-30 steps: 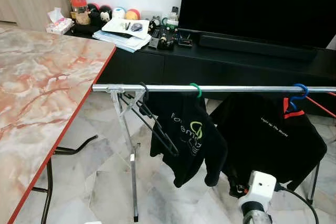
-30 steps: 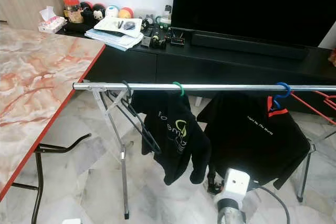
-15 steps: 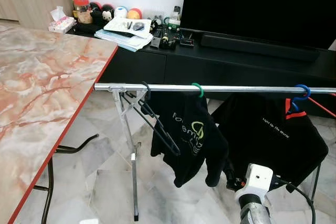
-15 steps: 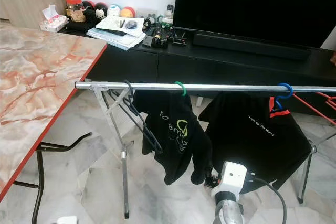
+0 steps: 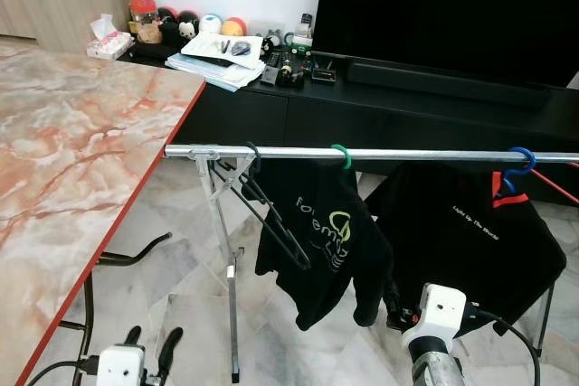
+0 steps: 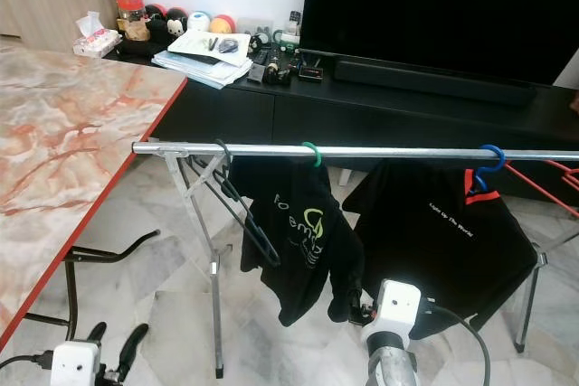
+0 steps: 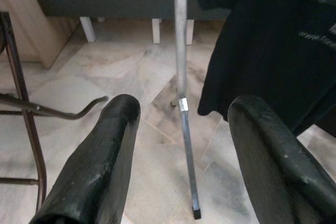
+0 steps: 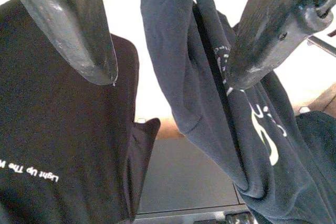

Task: Hang hanger

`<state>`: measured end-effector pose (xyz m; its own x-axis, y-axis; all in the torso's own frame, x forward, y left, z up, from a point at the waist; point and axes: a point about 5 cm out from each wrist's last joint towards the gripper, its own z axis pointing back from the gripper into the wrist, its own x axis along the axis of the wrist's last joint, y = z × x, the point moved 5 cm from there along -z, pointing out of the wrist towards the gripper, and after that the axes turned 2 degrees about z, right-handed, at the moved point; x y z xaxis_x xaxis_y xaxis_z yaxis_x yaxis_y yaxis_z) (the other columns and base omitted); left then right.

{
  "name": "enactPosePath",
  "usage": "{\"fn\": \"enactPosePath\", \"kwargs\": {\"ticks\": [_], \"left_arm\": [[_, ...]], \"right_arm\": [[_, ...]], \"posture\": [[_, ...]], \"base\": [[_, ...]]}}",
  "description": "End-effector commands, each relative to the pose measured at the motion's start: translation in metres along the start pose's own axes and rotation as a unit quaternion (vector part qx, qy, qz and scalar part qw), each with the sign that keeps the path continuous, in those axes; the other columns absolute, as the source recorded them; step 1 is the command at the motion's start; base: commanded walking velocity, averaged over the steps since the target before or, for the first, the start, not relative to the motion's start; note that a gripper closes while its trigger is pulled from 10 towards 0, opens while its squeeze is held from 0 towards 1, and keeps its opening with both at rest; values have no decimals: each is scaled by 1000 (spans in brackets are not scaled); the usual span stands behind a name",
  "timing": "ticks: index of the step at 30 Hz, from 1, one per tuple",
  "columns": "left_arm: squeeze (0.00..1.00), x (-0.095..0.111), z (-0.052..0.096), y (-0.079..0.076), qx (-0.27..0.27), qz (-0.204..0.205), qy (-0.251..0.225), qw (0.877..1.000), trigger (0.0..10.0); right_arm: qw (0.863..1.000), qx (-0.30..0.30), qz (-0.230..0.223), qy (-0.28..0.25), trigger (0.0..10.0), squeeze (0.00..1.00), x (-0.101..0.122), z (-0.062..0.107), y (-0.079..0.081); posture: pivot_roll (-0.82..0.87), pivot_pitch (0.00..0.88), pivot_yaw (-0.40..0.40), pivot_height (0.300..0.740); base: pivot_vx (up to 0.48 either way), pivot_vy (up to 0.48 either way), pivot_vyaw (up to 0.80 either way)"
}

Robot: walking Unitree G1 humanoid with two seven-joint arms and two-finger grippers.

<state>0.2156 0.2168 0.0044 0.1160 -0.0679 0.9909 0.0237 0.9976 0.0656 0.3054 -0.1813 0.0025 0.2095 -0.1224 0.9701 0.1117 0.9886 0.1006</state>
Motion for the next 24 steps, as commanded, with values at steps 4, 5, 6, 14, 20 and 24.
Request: {"fn": "enactPosePath", "kwargs": {"ticks": [4,5,6,14,20,24], "left_arm": [[0,22,14,-1,-8,-3,-11,1000,10000],[0,23,15,-1,-7,-3,-12,1000,10000],[0,24,15,-1,-7,-3,-12,1000,10000],[0,24,-6,-15,-42,-12,23,999,10000],[0,-17,-27,0,4,-9,105,994,10000],[0,-64,-29,2,28,21,207,978,10000]], "right_arm": [[1000,-5,5,-2,10000,0,2,5,-10],[1000,-6,5,-1,10000,0,2,5,-11],[1000,-6,6,-1,10000,0,2,5,-11],[1000,-1,7,-2,10000,0,8,-4,-5],[1000,4,10,-3,10000,0,10,-9,-1],[1000,4,12,-1,10000,0,10,-12,3]], "posture": [[89,51,-74,740],[92,54,-76,740],[92,54,-76,740],[104,103,-97,740],[116,113,-104,740],[99,111,-98,740]], "base": [[0,0,0],[0,0,0],[0,0,0],[0,0,0],[0,0,0],[0,0,0]]}}
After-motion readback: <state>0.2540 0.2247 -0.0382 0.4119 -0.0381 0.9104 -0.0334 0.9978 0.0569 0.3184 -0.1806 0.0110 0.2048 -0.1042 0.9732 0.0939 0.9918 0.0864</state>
